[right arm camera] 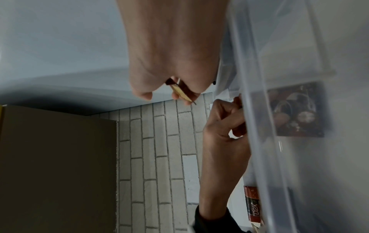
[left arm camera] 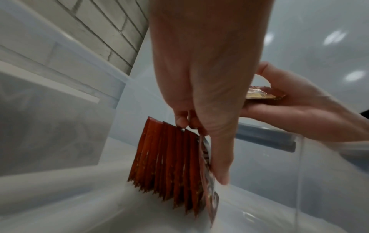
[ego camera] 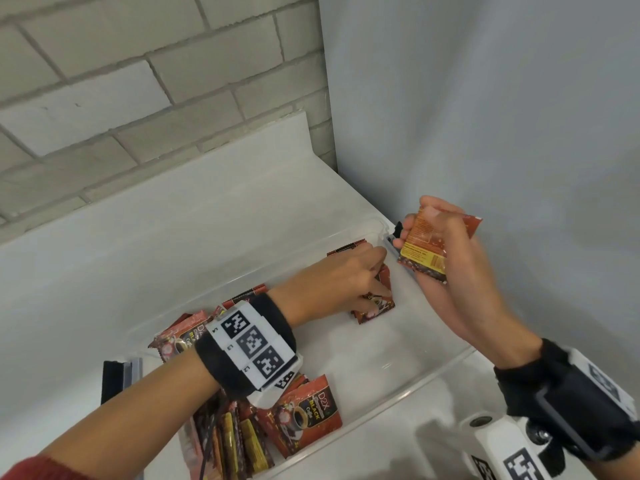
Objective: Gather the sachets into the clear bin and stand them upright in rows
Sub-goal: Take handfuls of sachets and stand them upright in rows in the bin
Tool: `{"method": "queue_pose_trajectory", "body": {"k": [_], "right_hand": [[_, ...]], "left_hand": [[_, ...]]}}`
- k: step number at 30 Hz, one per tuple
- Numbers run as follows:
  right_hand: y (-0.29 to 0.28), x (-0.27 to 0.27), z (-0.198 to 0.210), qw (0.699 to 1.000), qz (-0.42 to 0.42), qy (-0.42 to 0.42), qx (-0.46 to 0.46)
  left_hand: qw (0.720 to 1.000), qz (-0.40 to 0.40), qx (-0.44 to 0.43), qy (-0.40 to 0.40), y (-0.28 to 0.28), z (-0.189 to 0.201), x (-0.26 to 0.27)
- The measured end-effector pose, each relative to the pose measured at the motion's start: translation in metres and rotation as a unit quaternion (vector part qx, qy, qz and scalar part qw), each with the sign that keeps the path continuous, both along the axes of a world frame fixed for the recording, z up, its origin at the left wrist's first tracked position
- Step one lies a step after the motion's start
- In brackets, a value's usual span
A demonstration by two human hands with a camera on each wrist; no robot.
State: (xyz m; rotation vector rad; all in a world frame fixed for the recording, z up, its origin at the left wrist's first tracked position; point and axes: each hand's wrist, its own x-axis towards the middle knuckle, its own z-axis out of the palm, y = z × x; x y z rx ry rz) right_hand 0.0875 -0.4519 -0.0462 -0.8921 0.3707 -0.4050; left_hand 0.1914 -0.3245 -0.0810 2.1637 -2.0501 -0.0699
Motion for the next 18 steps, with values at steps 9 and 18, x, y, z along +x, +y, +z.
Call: {"method": "queue_pose_trajectory", "body": {"k": [9, 18], "right_hand": [[-0.002, -0.002, -0.001, 0.999, 0.031, 0.004, 0.034], [-0.001, -0.001, -0.004, 0.997, 0.063, -0.036, -0.028]], "left_hand": [[0.998, 0.032, 0.014, -0.054, -0.001, -0.012, -0.005], [0.984, 0.074, 0.0, 0.165, 0.008, 0.007, 0.008]]}}
